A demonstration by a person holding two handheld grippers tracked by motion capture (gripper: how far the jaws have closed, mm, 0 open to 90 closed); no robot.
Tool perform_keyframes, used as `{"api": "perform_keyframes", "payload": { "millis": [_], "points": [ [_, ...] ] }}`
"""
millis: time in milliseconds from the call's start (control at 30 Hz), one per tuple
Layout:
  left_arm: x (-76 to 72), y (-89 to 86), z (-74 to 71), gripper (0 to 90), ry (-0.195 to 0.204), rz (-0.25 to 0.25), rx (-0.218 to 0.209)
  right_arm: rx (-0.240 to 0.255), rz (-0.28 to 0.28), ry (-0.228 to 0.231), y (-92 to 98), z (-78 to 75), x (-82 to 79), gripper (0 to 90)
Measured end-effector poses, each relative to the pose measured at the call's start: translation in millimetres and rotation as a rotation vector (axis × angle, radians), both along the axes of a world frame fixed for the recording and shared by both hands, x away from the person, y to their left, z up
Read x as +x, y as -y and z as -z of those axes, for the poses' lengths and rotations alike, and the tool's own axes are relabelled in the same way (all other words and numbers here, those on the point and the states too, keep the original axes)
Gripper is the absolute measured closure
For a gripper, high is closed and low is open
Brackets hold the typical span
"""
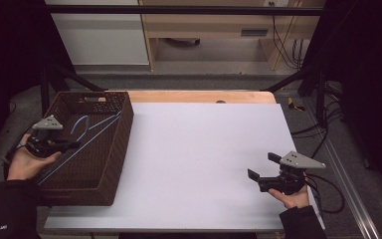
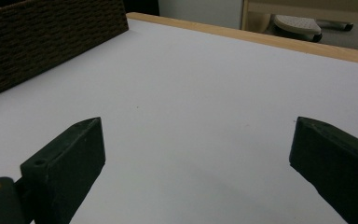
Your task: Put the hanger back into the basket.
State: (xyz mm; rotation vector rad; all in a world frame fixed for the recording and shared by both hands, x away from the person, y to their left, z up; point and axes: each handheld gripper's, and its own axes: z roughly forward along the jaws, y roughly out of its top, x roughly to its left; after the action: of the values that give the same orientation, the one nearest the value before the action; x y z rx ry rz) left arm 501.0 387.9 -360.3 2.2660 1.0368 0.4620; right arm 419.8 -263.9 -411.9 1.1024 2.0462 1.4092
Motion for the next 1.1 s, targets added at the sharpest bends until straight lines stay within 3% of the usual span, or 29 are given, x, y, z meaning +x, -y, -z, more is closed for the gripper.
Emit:
{"api": "perform_keyframes", "payload": {
  "millis": [367,533,633,867,1100],
  "points": [
    [-1.3,6.3,25.3,86.4,-0.050,-0.055,0.050,0.001,-0.002,-0.002,-1.1,0.4,0.0,4.0],
    [-5.8,6.8,25.5,81.5,-0.054,-0.052,0.036,0.002,-0.003,-0.002,-0.9,0.1,-0.2,4.0],
    [-10.0,7.6,18.5,77.0,-0.035,-0.049,0.028,0.005,0.000,0.000,-0.4,-0.7,-0.2,4.0],
    [-24.2,8.0,-7.2,64.0,0.065,-0.066,-0.107,0.016,0.000,0.014,-0.5,-5.2,-1.4,4.0],
    [-45.9,23.2,-23.9,38.9,0.182,-0.068,-0.237,0.022,0.000,0.015,-0.8,-7.0,-1.7,3.9]
  ]
}}
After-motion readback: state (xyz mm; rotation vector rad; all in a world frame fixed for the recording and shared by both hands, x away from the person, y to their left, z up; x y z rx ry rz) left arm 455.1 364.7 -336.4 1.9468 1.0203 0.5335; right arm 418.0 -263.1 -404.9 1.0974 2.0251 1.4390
